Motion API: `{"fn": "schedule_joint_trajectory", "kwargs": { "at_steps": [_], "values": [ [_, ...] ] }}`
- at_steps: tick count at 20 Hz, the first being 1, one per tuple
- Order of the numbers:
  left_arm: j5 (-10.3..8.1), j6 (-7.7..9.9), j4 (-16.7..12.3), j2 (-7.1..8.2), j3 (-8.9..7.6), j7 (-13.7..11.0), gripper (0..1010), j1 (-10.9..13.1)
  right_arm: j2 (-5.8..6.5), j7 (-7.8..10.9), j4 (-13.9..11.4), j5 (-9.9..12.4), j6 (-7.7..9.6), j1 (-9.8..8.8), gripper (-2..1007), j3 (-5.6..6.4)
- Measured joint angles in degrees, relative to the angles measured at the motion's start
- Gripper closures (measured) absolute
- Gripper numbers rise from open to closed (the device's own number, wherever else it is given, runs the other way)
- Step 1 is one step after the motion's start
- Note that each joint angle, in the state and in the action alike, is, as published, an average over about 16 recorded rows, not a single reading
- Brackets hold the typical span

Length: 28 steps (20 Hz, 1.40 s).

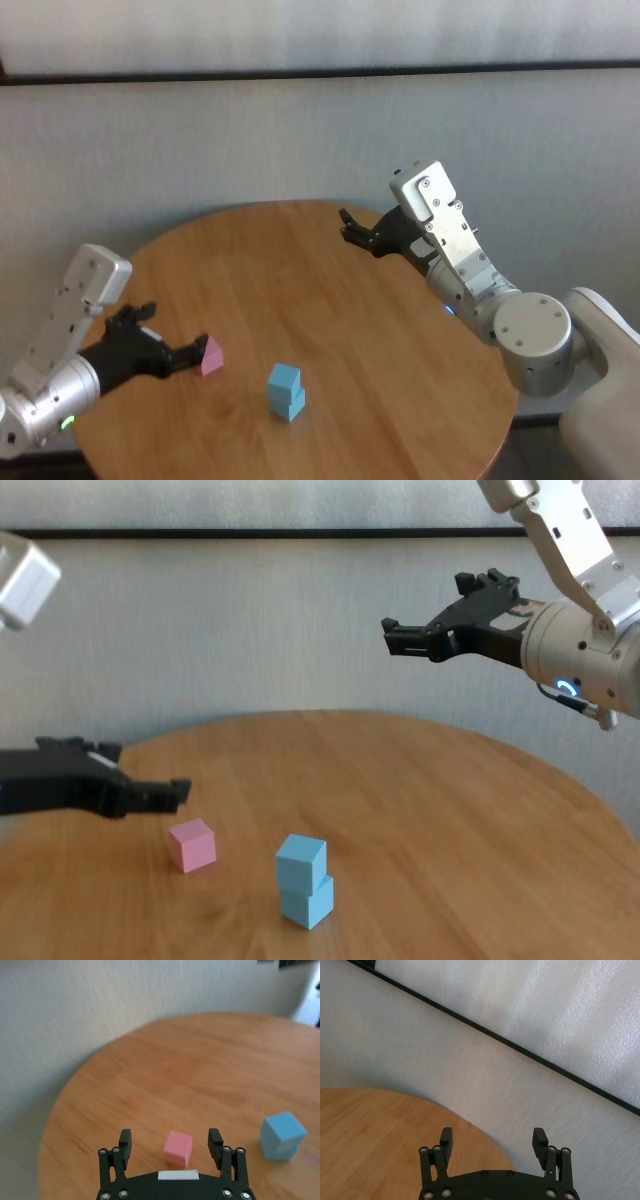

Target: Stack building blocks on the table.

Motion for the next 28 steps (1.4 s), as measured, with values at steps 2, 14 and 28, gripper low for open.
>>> {"fn": "schedule_joint_trajectory", "kwargs": {
  "at_steps": [2,14,28],
  "values": [
    [-0.29,-0.62,1.73,0.73,0.7,-1.54,10,-0.9,0.0,0.0,0.0,0.0,0.0,0.0,4,0.0],
    [-0.04,-3.39,9.83,2.19,5.3,-5.09,10,-6.19,0.0,0.0,0.0,0.0,0.0,0.0,4,0.0],
    [-1.29,-4.47,14.29,2.02,8.86,-7.52,10,-9.78,0.0,0.0,0.0,0.0,0.0,0.0,4,0.0]
  ]
}}
